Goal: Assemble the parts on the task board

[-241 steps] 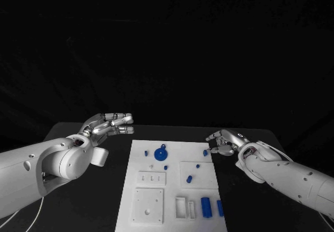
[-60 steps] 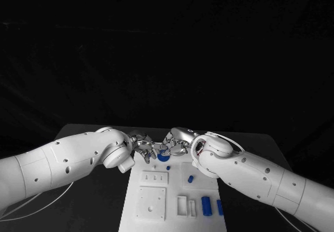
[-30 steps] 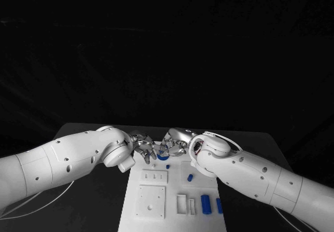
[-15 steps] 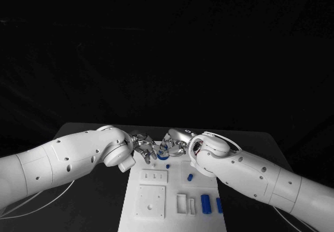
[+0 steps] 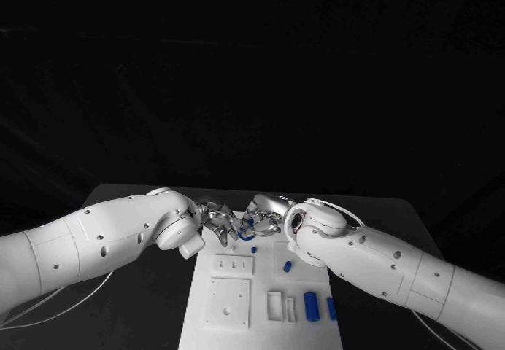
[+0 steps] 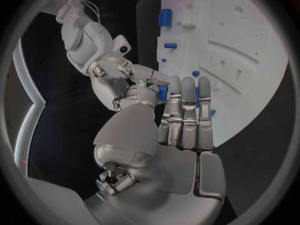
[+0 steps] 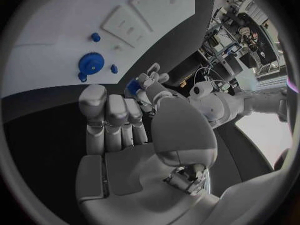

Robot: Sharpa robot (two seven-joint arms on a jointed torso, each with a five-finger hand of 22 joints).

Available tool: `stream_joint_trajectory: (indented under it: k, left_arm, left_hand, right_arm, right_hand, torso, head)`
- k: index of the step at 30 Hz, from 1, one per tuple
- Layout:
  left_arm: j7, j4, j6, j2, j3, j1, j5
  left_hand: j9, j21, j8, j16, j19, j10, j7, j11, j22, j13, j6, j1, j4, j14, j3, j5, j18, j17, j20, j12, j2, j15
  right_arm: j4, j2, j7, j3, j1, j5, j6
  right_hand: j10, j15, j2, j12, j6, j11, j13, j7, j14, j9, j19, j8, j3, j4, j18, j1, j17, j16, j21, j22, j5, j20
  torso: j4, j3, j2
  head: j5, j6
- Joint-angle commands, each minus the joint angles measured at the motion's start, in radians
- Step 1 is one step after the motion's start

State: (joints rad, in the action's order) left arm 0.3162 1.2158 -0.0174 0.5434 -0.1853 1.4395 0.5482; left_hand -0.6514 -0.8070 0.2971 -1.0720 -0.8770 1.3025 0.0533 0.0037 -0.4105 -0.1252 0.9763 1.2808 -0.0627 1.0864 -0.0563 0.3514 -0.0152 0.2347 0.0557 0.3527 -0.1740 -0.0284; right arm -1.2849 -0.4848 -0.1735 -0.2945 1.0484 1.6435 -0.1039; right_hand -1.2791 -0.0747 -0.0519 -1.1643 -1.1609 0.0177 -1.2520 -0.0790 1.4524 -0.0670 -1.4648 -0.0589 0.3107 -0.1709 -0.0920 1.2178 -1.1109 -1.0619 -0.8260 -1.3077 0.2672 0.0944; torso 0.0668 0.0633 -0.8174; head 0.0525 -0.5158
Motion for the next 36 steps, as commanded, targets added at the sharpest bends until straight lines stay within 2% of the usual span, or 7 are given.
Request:
stream_joint_trajectory:
  k: [1, 2, 3, 7, 14, 21, 36]
  left_arm:
    - [-0.005, 0.002, 0.033, -0.001, 0.0, 0.0, -0.012]
    - [-0.004, 0.002, 0.035, -0.001, 0.0, 0.0, -0.012]
    - [-0.003, 0.002, 0.037, 0.0, 0.0, 0.0, -0.012]
    - [-0.001, 0.002, 0.042, 0.001, 0.0, 0.0, -0.012]
    - [0.004, 0.002, 0.046, 0.001, 0.0, 0.0, -0.01]
    - [0.008, 0.003, 0.037, 0.003, 0.0, 0.0, -0.001]
    - [0.031, 0.003, -0.001, 0.005, 0.0, 0.0, 0.015]
  left_hand:
    - [-0.055, -0.021, -0.007, 0.003, 0.016, 0.017, 0.003, -0.001, -0.017, 0.008, 0.007, -0.039, -0.128, 0.004, 0.269, -0.145, 0.004, 0.003, 0.001, -0.012, 0.027, -0.008]
    - [-0.055, -0.021, -0.007, 0.003, 0.016, 0.017, 0.003, -0.001, -0.017, 0.008, 0.007, -0.04, -0.128, 0.004, 0.27, -0.145, 0.004, 0.003, 0.001, -0.012, 0.027, -0.008]
    - [-0.082, -0.037, -0.011, 0.002, 0.025, 0.014, 0.0, 0.003, -0.028, 0.008, 0.013, -0.082, -0.111, 0.006, 0.395, -0.152, 0.002, 0.007, -0.001, -0.014, 0.081, -0.007]
    - [-0.128, -0.046, -0.02, 0.0, 0.028, 0.019, -0.002, -0.003, -0.032, -0.003, 0.026, -0.078, -0.071, 0.007, 0.444, -0.16, 0.002, 0.012, 0.0, -0.001, 0.115, -0.007]
    - [-0.166, -0.053, -0.013, -0.016, 0.018, 0.032, -0.013, -0.011, -0.033, -0.011, 0.05, -0.087, -0.059, 0.017, 0.451, -0.152, 0.003, 0.023, 0.005, 0.011, 0.128, -0.014]
    - [-0.26, -0.092, 0.001, -0.057, 0.011, 0.041, -0.021, -0.023, -0.054, -0.049, 0.059, -0.132, -0.081, 0.027, 0.495, -0.088, 0.001, 0.049, 0.019, 0.056, 0.138, -0.027]
    - [-0.328, -0.132, -0.023, -0.085, -0.002, 0.071, -0.037, -0.041, -0.07, -0.085, 0.109, -0.197, -0.126, 0.057, 0.524, 0.028, -0.004, 0.077, 0.035, 0.08, 0.155, -0.044]
  right_arm:
    - [0.005, 0.002, 0.002, 0.0, 0.0, 0.008, 0.008]
    - [0.006, 0.002, 0.002, 0.0, 0.0, 0.008, 0.008]
    - [0.007, 0.002, 0.002, 0.0, 0.0, 0.007, 0.007]
    - [0.01, 0.002, 0.002, 0.0, 0.0, 0.007, 0.006]
    - [0.016, 0.001, 0.004, 0.0, 0.0, 0.007, 0.002]
    - [0.02, 0.003, 0.008, 0.0, 0.0, 0.002, -0.005]
    - [0.032, -0.005, 0.036, 0.0, -0.002, -0.011, -0.046]
  right_hand:
    - [0.007, -0.007, -0.002, 0.007, -0.002, -0.003, 0.001, 0.004, 0.003, 0.002, -0.057, -0.003, 0.0, 0.007, 0.0, -0.005, 0.001, 0.005, 0.004, -0.1, 0.006, 0.006]
    - [0.007, -0.007, -0.002, 0.007, -0.002, -0.003, 0.001, 0.004, 0.003, 0.002, -0.057, -0.003, 0.0, 0.007, 0.0, -0.005, 0.001, 0.005, 0.004, -0.1, 0.006, 0.006]
    - [0.007, -0.007, -0.002, 0.007, -0.002, -0.003, 0.001, 0.004, 0.003, 0.002, -0.057, -0.003, 0.0, 0.007, 0.0, -0.005, 0.001, 0.005, 0.004, -0.1, 0.006, 0.006]
    - [0.007, -0.007, -0.002, 0.007, -0.002, -0.003, 0.001, 0.004, 0.003, 0.002, -0.057, -0.003, 0.0, 0.007, 0.0, -0.005, 0.001, 0.005, 0.004, -0.1, 0.006, 0.006]
    - [0.009, -0.007, -0.002, 0.009, -0.001, -0.002, 0.003, 0.004, 0.002, 0.002, -0.057, -0.003, 0.0, 0.007, 0.0, -0.005, 0.003, 0.008, 0.009, -0.098, 0.005, 0.006]
    - [0.013, -0.006, -0.006, 0.015, 0.011, -0.004, 0.008, 0.0, 0.002, 0.002, -0.056, -0.003, 0.0, 0.008, -0.001, -0.007, 0.006, 0.012, 0.014, -0.097, 0.002, 0.005]
    - [0.064, 0.008, -0.035, 0.078, 0.092, -0.021, 0.059, -0.023, -0.022, 0.004, -0.041, -0.004, -0.079, 0.041, -0.011, -0.015, 0.055, 0.076, 0.106, -0.076, 0.0, -0.008]
  torso:
    - [-0.0002, -0.0007, 0.0]
    - [-0.0002, -0.0005, 0.0]
    - [-0.0002, -0.0005, 0.0]
    - [-0.0007, -0.0006, 0.0]
    - [-0.0013, -0.0014, 0.0]
    - [0.0001, -0.0019, 0.0]
    - [-0.0012, -0.0021, 0.001]
  head:
    - [0.0, 0.0]
    - [0.001, 0.0]
    - [0.001, 0.0]
    - [0.0, -0.001]
    - [0.002, -0.002]
    - [0.003, -0.004]
    - [0.001, -0.007]
